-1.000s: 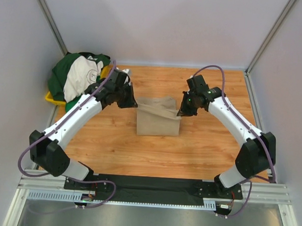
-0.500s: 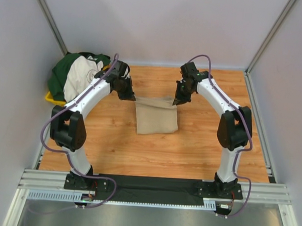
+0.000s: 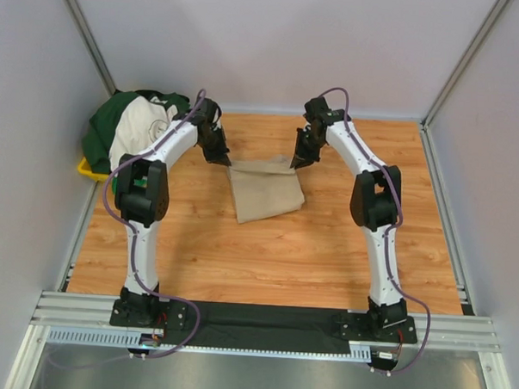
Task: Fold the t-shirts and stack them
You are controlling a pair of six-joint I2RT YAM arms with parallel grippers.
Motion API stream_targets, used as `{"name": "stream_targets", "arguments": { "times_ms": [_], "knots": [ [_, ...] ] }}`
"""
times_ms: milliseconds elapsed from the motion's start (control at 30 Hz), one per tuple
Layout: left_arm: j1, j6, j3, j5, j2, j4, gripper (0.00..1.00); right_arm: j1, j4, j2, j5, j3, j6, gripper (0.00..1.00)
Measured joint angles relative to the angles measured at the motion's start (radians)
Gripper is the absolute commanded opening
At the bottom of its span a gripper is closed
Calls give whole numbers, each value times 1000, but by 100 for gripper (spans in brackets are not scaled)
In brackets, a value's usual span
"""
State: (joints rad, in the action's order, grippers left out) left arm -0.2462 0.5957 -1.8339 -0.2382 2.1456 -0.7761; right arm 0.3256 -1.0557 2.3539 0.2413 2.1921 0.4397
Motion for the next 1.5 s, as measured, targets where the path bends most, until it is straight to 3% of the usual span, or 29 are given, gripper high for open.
{"name": "stream_targets", "arguments": {
  "times_ms": [33,100,167,267,333,400,500,533,667,767,867,1033,1267,1500],
  "knots": [
    [5,0,-2,4,14,-2,0,-4,-7,21,3,27,-5,27],
    [18,0,-4,13,35,-11,1,-21,-25,72,20,98,-12,53],
    [39,0,-4,27,50,-21,2,-40,-28,96,37,139,-26,67],
    [69,0,-10,42,59,-29,7,-68,-11,77,51,124,-43,70],
    [85,-3,-27,43,67,-42,16,-83,42,2,68,2,-45,70],
    [95,-12,-57,54,79,-67,33,-94,113,-108,99,-173,-44,68],
    [98,-17,-78,108,76,-104,47,-97,215,-264,195,-393,-36,62],
    [95,-15,-73,141,66,-118,48,-92,249,-303,234,-439,-33,55],
    [63,-17,-42,296,-26,-166,49,-56,372,-341,379,-479,-26,44],
    [7,-53,-67,336,-105,-163,52,-22,423,-324,457,-477,-26,36],
    [-60,-106,-177,258,-114,-124,52,4,449,-277,507,-460,-24,30],
    [-125,-151,-440,30,66,-51,51,21,481,-150,554,-445,-23,26],
    [-129,-155,-455,-105,328,-28,49,10,587,-45,616,-564,-5,23],
    [-80,-155,-433,-117,385,-35,47,9,983,-157,705,-901,129,26]
  ]
}}
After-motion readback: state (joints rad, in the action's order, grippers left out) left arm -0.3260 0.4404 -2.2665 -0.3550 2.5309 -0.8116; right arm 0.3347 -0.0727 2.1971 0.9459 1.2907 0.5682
